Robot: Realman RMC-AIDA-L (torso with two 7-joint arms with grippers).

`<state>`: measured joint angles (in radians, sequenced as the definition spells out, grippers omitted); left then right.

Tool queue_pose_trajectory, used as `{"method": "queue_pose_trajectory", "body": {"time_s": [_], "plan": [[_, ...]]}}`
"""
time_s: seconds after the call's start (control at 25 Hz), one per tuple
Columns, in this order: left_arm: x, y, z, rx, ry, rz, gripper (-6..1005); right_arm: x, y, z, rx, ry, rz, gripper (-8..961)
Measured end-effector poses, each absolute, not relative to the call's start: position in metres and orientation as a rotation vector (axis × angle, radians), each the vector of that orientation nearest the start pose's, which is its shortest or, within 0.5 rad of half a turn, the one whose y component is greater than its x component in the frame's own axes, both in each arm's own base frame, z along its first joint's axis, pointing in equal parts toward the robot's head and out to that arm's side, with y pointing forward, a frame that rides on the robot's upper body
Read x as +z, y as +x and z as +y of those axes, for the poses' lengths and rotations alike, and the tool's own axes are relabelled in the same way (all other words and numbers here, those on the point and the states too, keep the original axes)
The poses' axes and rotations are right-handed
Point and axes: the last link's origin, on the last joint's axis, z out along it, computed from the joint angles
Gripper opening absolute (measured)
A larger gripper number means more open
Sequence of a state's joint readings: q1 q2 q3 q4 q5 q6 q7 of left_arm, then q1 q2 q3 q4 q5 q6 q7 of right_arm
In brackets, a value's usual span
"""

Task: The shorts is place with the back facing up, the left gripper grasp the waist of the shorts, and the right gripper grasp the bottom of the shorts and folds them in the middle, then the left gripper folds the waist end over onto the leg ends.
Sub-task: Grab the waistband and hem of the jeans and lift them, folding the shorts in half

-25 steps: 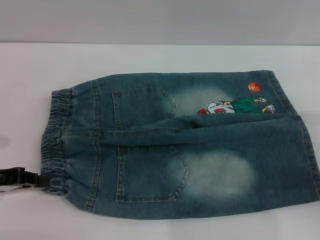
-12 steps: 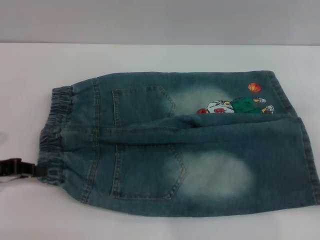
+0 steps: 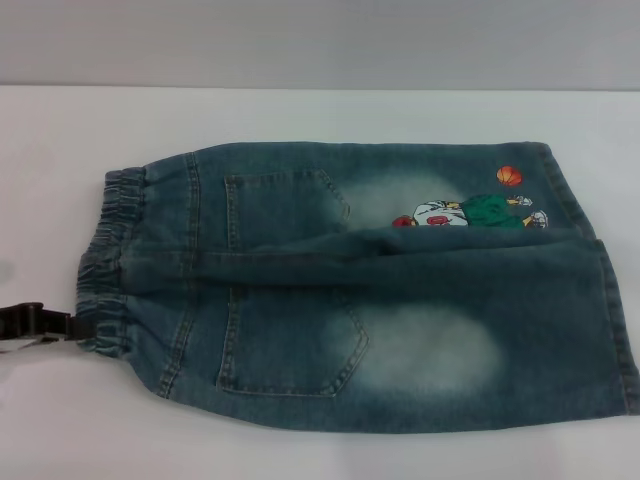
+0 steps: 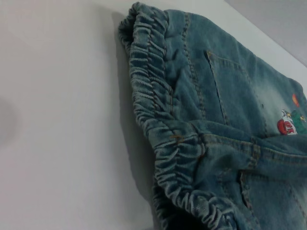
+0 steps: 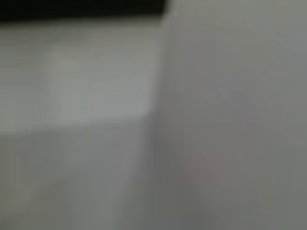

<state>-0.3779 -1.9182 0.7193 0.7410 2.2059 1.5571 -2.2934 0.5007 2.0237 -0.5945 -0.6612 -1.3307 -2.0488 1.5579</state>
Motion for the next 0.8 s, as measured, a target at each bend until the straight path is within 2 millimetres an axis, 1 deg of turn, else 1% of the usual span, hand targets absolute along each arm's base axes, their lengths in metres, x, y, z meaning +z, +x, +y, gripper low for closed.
{"method": "queue_pose_trajectory", "body": {"time_s": [0.08,0.16,0.2,0.28,0.48,0.6,0.72,0.8], "plan": [[0.065,-0.353,0.292,-0.363,-2.191,-1.868,42,0.112,0.194,0.295,1.689,-2.659,0.305,736],[0.064,-0.353,0.292,-0.371,-2.191,-1.867,42,0.113,0.187,0.293,1.522,-2.865,0.353,736],[0.064,-0.353,0.292,-0.374,-2.19,-1.867,42,0.111,0.186,0.293,1.413,-2.941,0.389,736],[0.063,-0.352,0.292,-0.374,-2.191,-1.866,42,0.106,0.19,0.293,1.214,-3.035,0.445,736],[0.064,-0.352,0.293,-0.373,-2.191,-1.859,42,0.087,0.211,0.295,0.756,-3.187,0.548,736],[0.063,-0.352,0.295,-0.366,-2.19,-1.854,42,0.077,0.229,0.293,0.46,-3.257,0.604,736],[0.063,-0.353,0.295,-0.367,-2.183,-1.857,42,0.073,0.247,0.291,0.233,-3.265,0.677,736],[0.063,-0.354,0.295,-0.368,-2.179,-1.858,42,0.073,0.257,0.291,0.12,-3.237,0.727,736]]}}
